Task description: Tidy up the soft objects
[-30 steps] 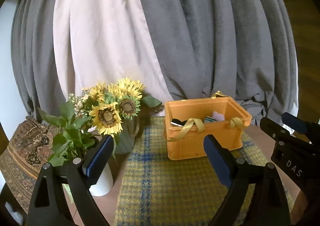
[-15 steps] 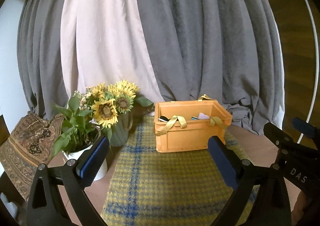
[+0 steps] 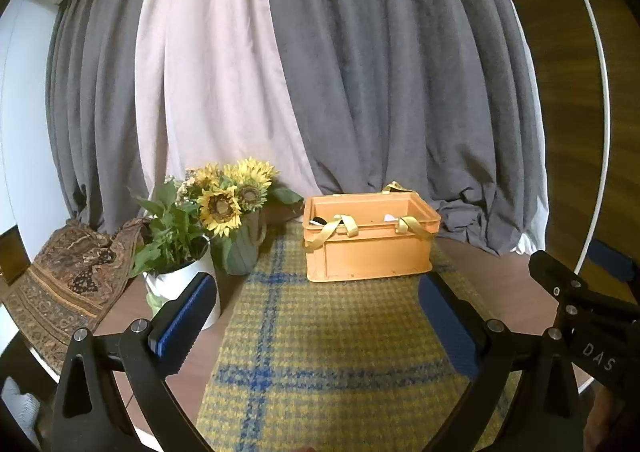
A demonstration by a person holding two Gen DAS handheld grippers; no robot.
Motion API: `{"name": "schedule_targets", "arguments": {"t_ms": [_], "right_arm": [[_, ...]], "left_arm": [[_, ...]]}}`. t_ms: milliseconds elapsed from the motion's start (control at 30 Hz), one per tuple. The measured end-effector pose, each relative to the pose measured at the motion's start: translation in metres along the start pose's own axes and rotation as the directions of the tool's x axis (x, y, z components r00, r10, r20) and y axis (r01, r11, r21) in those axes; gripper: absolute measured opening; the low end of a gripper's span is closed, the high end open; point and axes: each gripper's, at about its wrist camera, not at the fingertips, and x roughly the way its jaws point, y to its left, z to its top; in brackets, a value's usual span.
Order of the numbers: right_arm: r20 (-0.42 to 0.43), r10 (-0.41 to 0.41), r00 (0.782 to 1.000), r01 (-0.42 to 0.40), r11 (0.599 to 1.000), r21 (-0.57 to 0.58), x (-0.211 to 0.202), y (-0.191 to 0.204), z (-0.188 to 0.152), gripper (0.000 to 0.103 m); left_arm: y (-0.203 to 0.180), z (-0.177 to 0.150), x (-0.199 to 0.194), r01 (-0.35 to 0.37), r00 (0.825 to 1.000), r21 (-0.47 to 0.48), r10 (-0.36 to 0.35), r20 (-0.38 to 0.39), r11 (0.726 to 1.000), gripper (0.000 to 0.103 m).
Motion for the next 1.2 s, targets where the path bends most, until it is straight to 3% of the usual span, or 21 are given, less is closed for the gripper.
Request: {"name": "schedule_targets", "arguments": {"t_ms": [500, 1200], "right_arm": [[0.030, -0.006, 1.000, 0.006, 1.000, 0.000, -0.058, -0.004, -0.017, 0.094], [0.048, -0.016, 0.999, 0.016, 1.000, 0.001, -0.084, -0.008, -0.020, 0.094]], "left_arm": [[-0.005, -0.016, -0.051, 0.013, 1.000, 0.014, -0.013, 0.001, 1.000, 0.103], [-0.010, -0.017, -0.072, 0.018, 1.000, 0.020, -0.018, 0.016, 1.000, 0.103]]}}
